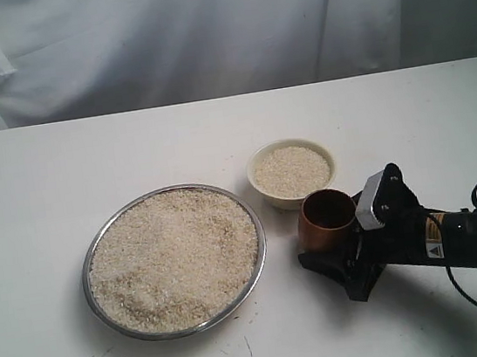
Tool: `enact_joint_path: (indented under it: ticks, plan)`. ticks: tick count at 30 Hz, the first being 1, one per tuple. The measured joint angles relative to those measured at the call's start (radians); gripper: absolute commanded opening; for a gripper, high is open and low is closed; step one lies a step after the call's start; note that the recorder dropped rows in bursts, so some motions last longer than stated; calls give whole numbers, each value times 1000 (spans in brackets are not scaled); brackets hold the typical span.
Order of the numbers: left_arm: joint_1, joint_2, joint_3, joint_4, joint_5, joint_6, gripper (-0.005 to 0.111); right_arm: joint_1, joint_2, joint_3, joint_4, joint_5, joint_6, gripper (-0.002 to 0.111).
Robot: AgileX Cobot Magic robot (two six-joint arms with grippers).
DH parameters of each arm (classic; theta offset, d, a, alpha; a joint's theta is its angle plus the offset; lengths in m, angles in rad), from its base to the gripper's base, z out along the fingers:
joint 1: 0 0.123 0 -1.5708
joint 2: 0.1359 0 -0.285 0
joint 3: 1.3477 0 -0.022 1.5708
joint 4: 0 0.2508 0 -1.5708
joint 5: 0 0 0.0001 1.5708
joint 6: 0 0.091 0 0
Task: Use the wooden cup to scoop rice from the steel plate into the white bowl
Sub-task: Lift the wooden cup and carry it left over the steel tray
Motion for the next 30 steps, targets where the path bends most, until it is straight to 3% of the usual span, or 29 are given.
enact_joint_path:
  ticks: [7, 21, 30]
  plan:
    - [0, 0, 0, 0, 0, 0, 0, 0, 0, 0, -10, 0, 18, 1]
    - [0, 0, 0, 0, 0, 0, 0, 0, -122, -4, -117, 19, 177, 0]
    - [0, 0, 0, 0, 0, 0, 0, 0, -252, -4, -199, 31, 508, 0]
